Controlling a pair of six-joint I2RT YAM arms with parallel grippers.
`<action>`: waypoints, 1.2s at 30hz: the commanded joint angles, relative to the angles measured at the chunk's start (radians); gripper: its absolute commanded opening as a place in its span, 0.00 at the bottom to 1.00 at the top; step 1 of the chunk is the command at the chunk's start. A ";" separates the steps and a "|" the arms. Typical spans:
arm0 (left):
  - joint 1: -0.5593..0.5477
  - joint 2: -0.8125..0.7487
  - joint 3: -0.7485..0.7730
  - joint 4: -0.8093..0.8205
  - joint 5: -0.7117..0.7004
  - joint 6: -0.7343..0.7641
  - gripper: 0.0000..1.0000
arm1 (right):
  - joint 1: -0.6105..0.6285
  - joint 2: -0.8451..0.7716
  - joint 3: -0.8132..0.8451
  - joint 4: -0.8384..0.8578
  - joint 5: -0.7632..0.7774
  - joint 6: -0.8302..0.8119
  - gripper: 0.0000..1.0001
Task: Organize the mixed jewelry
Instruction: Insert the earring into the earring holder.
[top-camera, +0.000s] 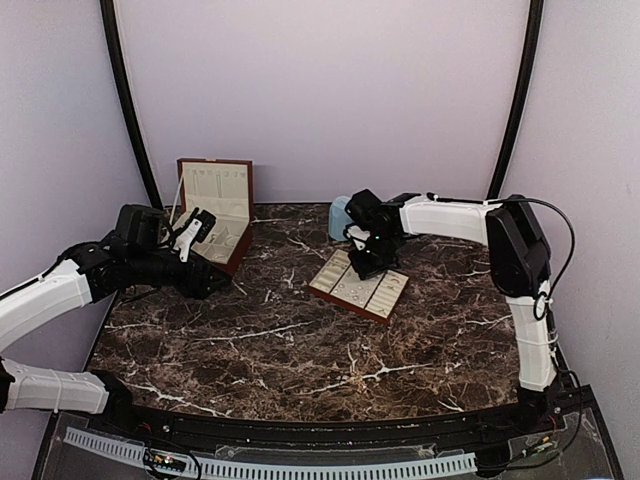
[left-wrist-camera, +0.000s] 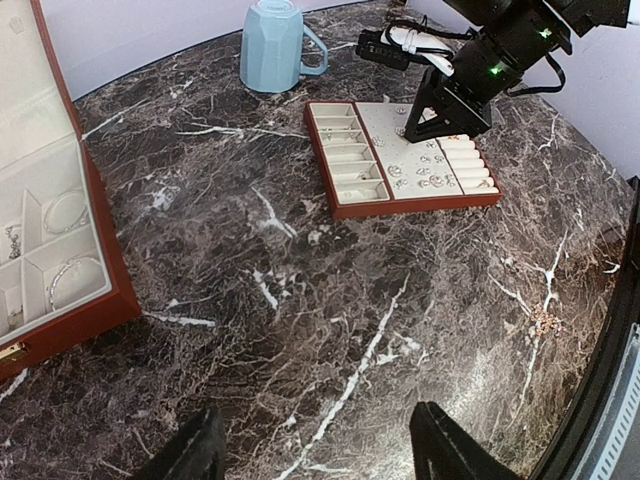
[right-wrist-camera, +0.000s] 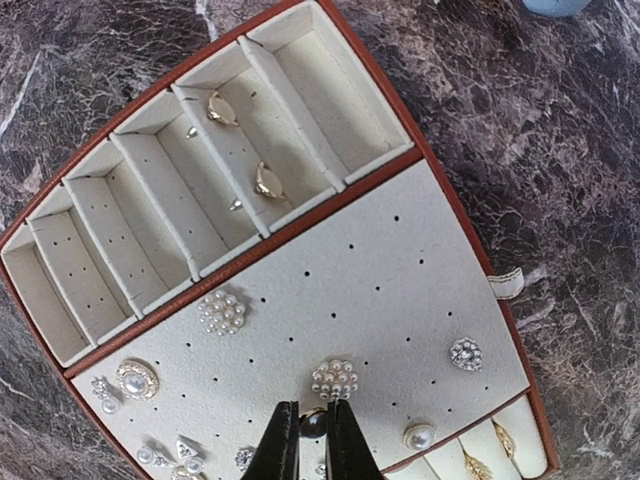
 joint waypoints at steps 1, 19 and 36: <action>0.004 -0.001 -0.001 -0.016 0.010 0.015 0.66 | 0.027 0.052 0.050 0.020 0.019 -0.006 0.08; 0.004 0.003 -0.003 -0.013 0.012 0.015 0.66 | 0.044 0.089 0.105 0.045 0.005 0.017 0.12; 0.005 -0.003 -0.005 -0.015 0.000 0.017 0.66 | 0.046 0.060 0.081 0.067 0.012 0.043 0.23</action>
